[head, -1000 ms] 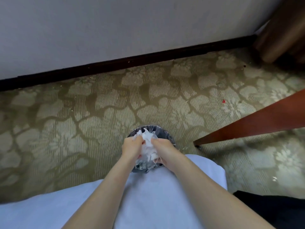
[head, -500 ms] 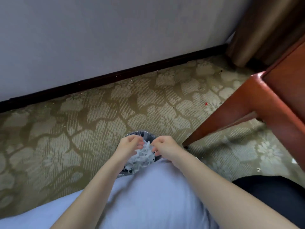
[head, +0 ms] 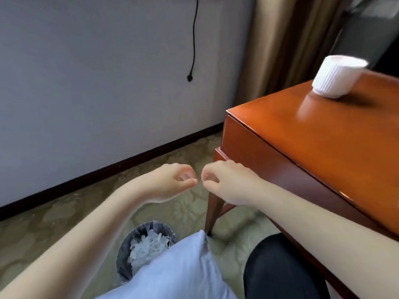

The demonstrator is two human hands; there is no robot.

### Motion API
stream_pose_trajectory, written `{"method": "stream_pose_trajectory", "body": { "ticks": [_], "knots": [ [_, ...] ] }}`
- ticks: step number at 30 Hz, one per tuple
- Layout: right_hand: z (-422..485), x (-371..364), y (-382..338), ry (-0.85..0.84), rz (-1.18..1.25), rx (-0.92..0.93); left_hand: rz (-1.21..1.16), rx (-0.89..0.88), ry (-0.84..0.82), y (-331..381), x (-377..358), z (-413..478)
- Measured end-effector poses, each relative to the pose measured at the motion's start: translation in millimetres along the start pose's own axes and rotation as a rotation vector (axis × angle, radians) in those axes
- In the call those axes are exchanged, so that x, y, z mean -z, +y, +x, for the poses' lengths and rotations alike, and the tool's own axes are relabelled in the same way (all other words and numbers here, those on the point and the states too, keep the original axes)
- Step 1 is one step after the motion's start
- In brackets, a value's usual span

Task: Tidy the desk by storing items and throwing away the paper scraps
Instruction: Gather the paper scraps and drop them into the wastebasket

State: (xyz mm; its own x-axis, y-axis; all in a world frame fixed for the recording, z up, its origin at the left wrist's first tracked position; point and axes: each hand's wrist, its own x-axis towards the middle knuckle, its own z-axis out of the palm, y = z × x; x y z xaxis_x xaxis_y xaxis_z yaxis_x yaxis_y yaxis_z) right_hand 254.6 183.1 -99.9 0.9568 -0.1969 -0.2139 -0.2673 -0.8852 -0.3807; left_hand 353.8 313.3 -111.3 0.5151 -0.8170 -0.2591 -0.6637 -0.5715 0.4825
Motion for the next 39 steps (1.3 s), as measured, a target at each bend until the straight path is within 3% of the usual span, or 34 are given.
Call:
{"method": "stream_pose_trajectory", "body": {
  "ticks": [5,10,17,25,33,39],
  "knots": [
    [-84,64,12,0.276,-0.179,-0.015,0.119,-0.219,0.07,87,16,-14],
    [-159,96,63,0.451,-0.232,-0.178,0.154,-0.487,0.166,171,2,-10],
    [-269,97,131,0.529,-0.228,-0.483,0.244,-0.645,0.095,265,-56,32],
    [-401,77,183,0.644,-0.202,-0.764,0.201,-0.784,0.169,334,-108,37],
    [-501,38,223,0.839,-0.27,-0.949,0.016,-1.072,0.048,432,-190,-1],
    [-556,27,255,0.938,-0.215,-1.059,-0.047,-1.186,0.005,496,-243,-26]
  ]
}}
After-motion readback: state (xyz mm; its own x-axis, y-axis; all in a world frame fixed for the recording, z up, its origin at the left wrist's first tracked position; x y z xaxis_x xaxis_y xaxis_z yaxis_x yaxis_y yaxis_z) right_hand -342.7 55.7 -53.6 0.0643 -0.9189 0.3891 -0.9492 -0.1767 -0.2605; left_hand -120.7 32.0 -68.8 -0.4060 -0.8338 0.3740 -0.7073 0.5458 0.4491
